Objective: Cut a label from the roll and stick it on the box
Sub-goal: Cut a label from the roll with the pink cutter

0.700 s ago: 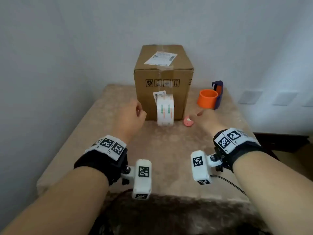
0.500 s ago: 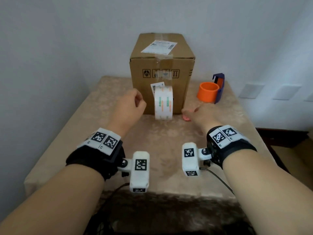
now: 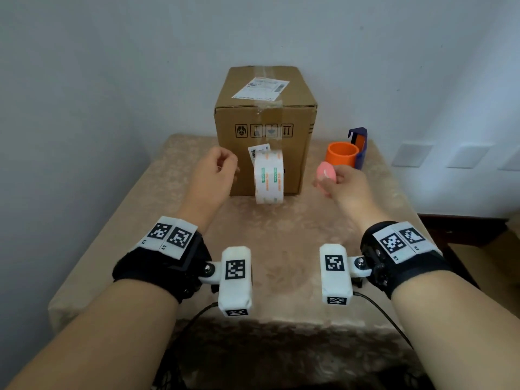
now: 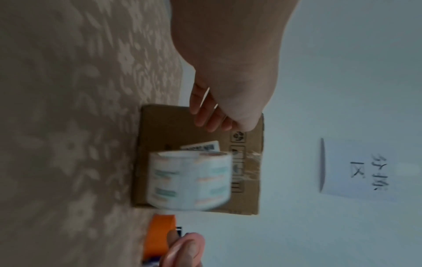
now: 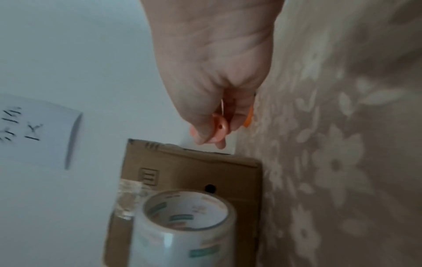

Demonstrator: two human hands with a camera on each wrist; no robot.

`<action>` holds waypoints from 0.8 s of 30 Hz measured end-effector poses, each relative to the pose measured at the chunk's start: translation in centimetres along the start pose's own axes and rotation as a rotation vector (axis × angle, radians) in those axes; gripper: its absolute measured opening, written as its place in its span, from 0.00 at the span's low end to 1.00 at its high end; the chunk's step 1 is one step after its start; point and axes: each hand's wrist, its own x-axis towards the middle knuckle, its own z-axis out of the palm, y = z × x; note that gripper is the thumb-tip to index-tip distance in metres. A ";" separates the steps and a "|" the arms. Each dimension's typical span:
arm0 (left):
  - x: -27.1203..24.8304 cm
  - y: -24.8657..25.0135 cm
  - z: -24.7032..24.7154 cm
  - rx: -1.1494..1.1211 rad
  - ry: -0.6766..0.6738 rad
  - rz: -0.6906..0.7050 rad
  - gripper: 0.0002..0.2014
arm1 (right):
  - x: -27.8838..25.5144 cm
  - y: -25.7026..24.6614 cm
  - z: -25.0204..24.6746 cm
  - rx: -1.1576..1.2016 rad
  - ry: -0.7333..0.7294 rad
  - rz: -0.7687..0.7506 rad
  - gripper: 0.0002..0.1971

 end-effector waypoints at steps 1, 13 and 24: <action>0.1 0.7 0.1 -0.051 0.009 -0.011 0.08 | -0.1 -0.8 -0.3 0.021 0.016 -0.051 0.10; -0.4 3.1 2.0 -0.207 -0.235 -0.143 0.25 | -0.3 -6.1 0.4 -0.130 -0.149 -0.314 0.16; 0.6 3.9 1.3 -0.222 -0.174 -0.302 0.20 | 0.5 -7.3 2.2 -0.354 -0.110 -0.580 0.13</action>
